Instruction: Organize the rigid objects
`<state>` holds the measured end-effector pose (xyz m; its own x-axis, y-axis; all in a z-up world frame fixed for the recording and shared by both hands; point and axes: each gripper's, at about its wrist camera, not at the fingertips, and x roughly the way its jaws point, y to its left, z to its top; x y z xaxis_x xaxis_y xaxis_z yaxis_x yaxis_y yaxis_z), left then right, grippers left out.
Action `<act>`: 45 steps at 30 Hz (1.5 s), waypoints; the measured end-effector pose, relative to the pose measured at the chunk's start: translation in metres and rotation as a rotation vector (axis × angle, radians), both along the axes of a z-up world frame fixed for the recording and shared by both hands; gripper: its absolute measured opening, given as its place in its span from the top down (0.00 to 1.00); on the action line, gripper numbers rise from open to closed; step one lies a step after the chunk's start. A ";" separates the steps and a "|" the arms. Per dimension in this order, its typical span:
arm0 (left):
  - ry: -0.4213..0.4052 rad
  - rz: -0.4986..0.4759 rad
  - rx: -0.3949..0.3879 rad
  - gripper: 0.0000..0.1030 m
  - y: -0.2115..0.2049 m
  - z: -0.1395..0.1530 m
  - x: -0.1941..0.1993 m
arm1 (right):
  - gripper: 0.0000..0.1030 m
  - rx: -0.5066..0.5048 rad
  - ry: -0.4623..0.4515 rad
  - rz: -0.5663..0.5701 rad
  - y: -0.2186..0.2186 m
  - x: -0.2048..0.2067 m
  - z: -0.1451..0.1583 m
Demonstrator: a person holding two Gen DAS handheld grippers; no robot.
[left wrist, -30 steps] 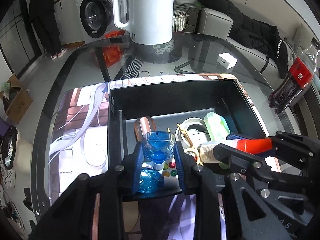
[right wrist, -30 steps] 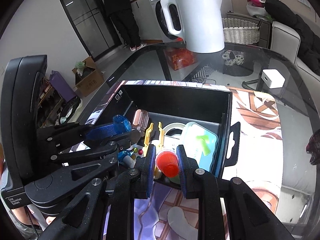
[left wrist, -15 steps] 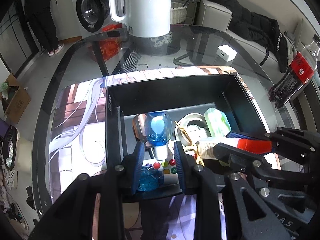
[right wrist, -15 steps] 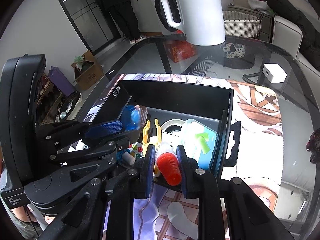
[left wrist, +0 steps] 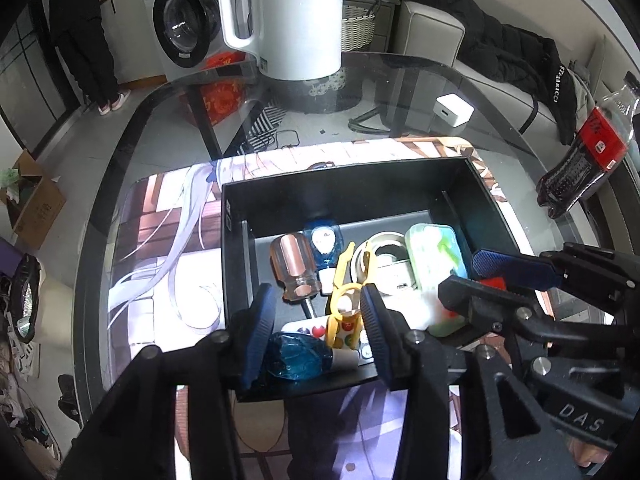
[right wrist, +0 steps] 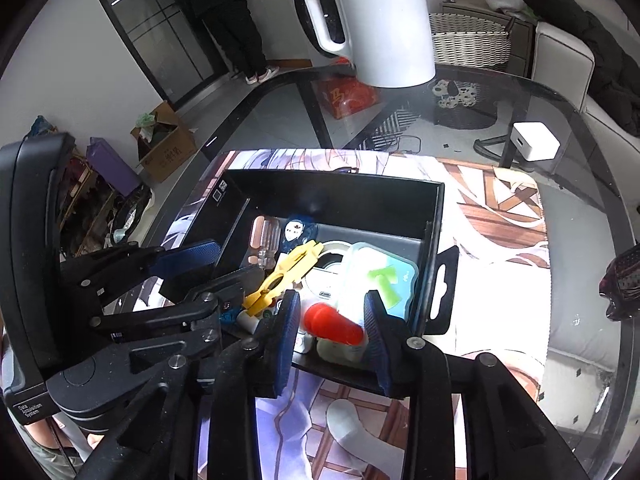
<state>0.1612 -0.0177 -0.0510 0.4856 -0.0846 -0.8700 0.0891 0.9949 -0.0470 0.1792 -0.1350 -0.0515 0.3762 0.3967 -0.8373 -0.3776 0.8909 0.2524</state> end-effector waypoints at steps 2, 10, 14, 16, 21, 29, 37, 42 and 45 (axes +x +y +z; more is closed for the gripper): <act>-0.003 0.003 -0.007 0.56 0.002 0.002 -0.001 | 0.63 0.002 -0.001 -0.007 -0.002 -0.001 0.003; -0.014 0.030 -0.047 0.56 0.006 0.009 -0.008 | 0.49 0.009 -0.030 -0.025 -0.006 -0.013 0.015; -0.035 0.034 -0.052 0.55 0.007 0.012 -0.018 | 0.37 0.049 -0.034 -0.037 -0.013 -0.023 0.019; -0.035 0.047 -0.077 0.52 0.009 0.015 -0.024 | 0.26 0.051 -0.047 -0.055 -0.016 -0.030 0.024; -0.148 0.112 -0.077 0.44 0.010 0.030 -0.048 | 0.08 0.064 -0.169 -0.087 -0.023 -0.059 0.040; -0.376 0.108 0.018 0.26 0.014 0.047 -0.081 | 0.02 0.092 -0.333 -0.089 -0.024 -0.098 0.045; -0.581 0.100 0.039 0.16 0.020 0.063 -0.113 | 0.01 0.108 -0.577 -0.132 -0.033 -0.133 0.060; -0.796 0.161 0.084 0.00 0.018 0.072 -0.146 | 0.01 0.142 -0.706 -0.215 -0.054 -0.150 0.063; -0.896 0.176 0.096 0.00 0.018 0.075 -0.162 | 0.01 0.157 -0.765 -0.269 -0.063 -0.158 0.067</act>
<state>-0.0011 0.0002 0.0244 0.9810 0.1076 -0.1616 -0.1007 0.9936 0.0503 0.0217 -0.1985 0.0159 0.9185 0.3031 -0.2538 -0.2748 0.9511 0.1414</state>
